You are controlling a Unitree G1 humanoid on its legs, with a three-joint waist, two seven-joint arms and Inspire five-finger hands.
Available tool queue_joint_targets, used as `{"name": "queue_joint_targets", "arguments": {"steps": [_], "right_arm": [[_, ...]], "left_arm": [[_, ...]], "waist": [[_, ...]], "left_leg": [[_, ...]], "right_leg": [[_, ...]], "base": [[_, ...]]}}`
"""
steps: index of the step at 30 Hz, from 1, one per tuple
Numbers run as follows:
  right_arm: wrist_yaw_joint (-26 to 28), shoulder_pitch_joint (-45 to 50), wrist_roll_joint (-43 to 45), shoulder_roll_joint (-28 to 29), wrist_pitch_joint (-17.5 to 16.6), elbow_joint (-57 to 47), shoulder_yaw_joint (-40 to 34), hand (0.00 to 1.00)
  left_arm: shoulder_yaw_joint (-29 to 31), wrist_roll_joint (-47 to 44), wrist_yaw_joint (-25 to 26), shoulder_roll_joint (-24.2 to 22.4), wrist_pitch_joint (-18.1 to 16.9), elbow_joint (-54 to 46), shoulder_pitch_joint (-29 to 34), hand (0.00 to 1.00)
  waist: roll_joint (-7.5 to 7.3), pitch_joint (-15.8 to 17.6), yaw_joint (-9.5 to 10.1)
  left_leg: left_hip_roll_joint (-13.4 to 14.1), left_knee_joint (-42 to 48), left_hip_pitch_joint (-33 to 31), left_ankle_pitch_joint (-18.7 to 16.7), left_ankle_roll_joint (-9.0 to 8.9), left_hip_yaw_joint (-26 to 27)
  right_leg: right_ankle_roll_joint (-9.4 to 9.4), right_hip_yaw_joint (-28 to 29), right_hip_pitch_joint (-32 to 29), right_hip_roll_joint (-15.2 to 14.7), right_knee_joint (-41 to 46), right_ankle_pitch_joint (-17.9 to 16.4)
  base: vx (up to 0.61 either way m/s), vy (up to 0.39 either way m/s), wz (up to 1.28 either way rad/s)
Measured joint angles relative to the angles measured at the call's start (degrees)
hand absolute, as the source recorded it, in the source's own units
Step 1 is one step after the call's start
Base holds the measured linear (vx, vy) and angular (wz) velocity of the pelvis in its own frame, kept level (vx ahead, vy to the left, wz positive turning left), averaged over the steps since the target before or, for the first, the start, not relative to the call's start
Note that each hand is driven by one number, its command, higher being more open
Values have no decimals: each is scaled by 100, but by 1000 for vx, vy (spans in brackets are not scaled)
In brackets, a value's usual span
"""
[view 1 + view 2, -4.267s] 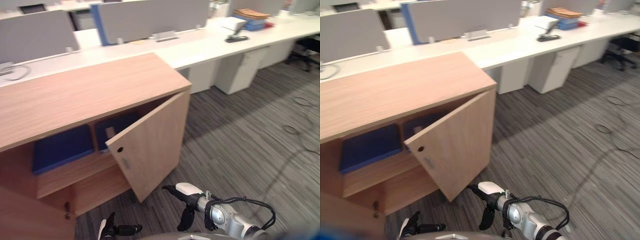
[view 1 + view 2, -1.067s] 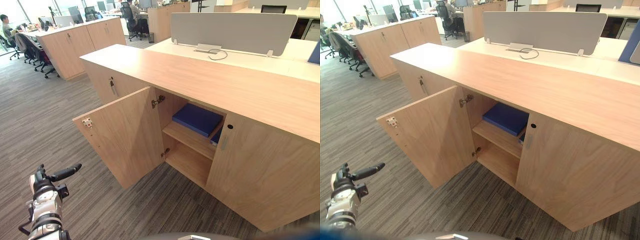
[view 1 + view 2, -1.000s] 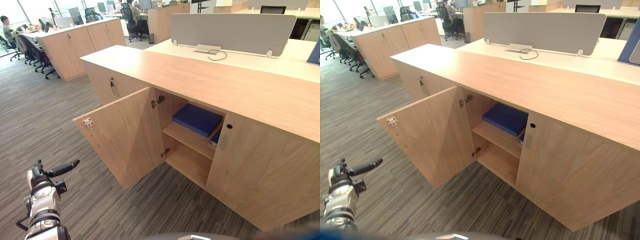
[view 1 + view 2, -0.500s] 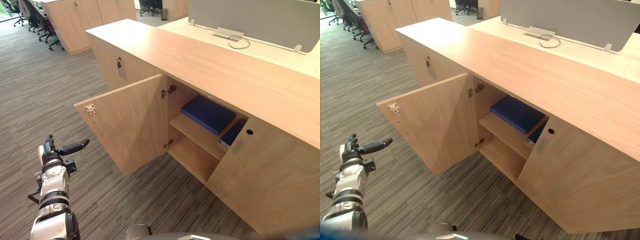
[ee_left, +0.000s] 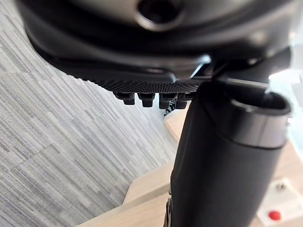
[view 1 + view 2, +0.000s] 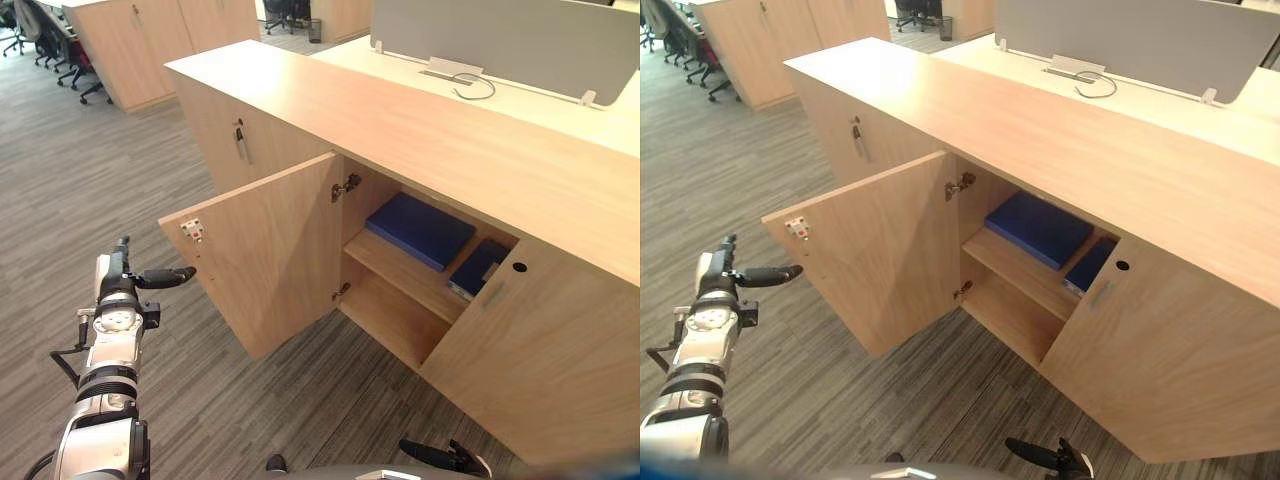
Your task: Walk over to the cabinet, pick up the folder, carry it to the office cabinet, place the folder inside the office cabinet, then close the office cabinet door
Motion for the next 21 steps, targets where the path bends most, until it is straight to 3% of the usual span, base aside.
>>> {"name": "queue_joint_targets", "arguments": {"steps": [7, 10, 14, 21], "right_arm": [[41, 170, -130, -200, 11, 363, 1, 100], [68, 214, -132, -193, -13, 355, -53, 100], [167, 223, -213, -305, -8, 364, -75, 100], [220, 199, -217, -146, -2, 518, -502, 100]], "left_arm": [[-442, -84, -275, 5, -162, 190, 14, 100], [-635, -480, -376, 140, -179, 308, 14, 100], [-822, -756, -605, 187, -192, 348, 20, 100], [-998, -621, -526, 490, -250, 841, -10, 100]], "waist": [[54, -37, 6], [59, -40, -10], [172, -91, -14], [49, -178, -28]], "left_leg": [[-93, -206, 248, 88, 48, 330], [-129, -217, 250, 118, 53, 418], [-126, -245, 246, 136, 47, 436], [-120, -242, 289, 89, 23, 763]], "right_leg": [[14, 249, -73, -80, -68, -10], [108, 284, -101, -136, -160, -99], [136, 349, -171, -127, -106, -126], [158, 695, -341, -116, -111, -89]], "base": [[-70, 35, -32], [-125, -1, -21], [-114, 2, -7], [-14, 10, -20]]}}
